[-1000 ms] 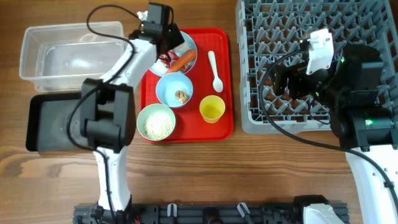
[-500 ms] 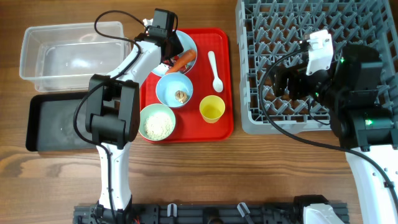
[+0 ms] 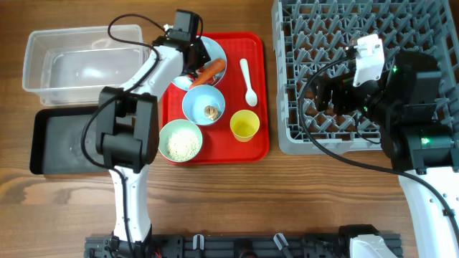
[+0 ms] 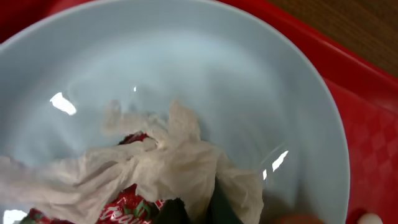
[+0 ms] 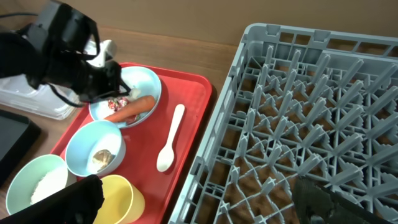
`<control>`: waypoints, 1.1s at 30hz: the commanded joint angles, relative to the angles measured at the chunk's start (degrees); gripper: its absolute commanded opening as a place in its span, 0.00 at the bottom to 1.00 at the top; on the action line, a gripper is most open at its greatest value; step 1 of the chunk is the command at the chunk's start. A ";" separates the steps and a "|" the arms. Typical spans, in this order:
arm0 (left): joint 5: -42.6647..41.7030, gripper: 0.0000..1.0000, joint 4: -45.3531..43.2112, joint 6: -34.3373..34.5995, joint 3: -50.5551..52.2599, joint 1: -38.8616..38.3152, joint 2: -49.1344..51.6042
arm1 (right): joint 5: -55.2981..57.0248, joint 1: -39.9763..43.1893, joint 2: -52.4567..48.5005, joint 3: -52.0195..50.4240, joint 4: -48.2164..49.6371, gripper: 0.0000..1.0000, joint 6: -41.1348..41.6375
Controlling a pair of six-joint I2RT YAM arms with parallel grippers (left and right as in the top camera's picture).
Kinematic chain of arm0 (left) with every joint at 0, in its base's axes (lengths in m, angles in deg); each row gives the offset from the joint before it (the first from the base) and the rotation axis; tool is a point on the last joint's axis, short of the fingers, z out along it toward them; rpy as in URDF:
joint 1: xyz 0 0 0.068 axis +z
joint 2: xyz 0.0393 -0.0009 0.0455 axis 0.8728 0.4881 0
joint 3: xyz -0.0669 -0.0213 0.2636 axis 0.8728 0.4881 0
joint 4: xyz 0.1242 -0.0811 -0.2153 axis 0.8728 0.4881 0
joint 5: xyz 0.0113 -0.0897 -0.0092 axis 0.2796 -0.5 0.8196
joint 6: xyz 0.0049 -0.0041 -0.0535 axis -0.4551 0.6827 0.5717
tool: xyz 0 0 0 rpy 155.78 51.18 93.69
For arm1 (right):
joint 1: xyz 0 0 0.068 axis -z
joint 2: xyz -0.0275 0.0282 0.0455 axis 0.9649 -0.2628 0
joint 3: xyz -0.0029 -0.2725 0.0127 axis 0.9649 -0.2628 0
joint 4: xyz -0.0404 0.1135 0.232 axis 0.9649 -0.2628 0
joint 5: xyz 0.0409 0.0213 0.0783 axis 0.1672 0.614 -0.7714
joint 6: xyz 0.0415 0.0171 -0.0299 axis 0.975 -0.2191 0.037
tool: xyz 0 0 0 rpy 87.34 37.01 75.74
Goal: Sort waste into correct bins and load items into the dishwasher rack
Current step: 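Carry the tissue left and drop it into the clear plastic bin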
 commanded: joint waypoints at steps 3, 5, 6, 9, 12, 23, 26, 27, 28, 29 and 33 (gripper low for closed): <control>-3.06 0.04 4.31 -0.09 -3.19 3.30 -12.11 | 0.50 0.17 -0.37 0.59 0.20 1.00 -1.01; -3.43 0.04 6.08 -0.09 -3.19 4.50 -15.85 | 0.50 0.17 -0.37 0.57 0.17 1.00 -1.03; -3.43 0.04 6.80 -0.09 -3.19 4.98 -17.22 | 0.50 0.17 -0.37 0.57 0.17 1.00 -1.01; -3.37 0.04 9.86 -0.68 -3.19 6.93 -22.08 | 0.50 0.17 -0.37 0.59 0.17 1.00 -1.01; -2.36 0.04 13.79 -0.72 -3.19 9.46 -25.62 | 0.50 0.17 -0.37 0.57 0.15 1.00 -1.01; 5.99 0.28 21.70 -0.50 0.61 22.43 -18.97 | 0.07 0.17 -0.37 0.57 -0.04 1.00 -0.92; 4.07 0.86 21.11 -0.50 0.61 23.89 -16.02 | 0.09 0.17 -0.37 0.57 -0.04 1.00 -0.92; 3.45 1.00 21.05 -0.50 0.61 24.09 -15.63 | 0.09 0.17 -0.37 0.57 -0.04 1.00 -0.92; 3.17 1.00 20.90 -0.52 0.61 24.13 -15.45 | 0.09 0.17 -0.37 0.59 -0.04 1.00 -0.94; 3.08 1.00 20.57 -0.79 0.61 24.11 -15.45 | 0.09 0.17 -0.37 0.59 -0.04 1.00 -0.92; 2.32 1.00 19.28 -2.29 0.61 24.11 -16.52 | 0.09 0.17 -0.37 0.57 -0.02 1.00 -0.94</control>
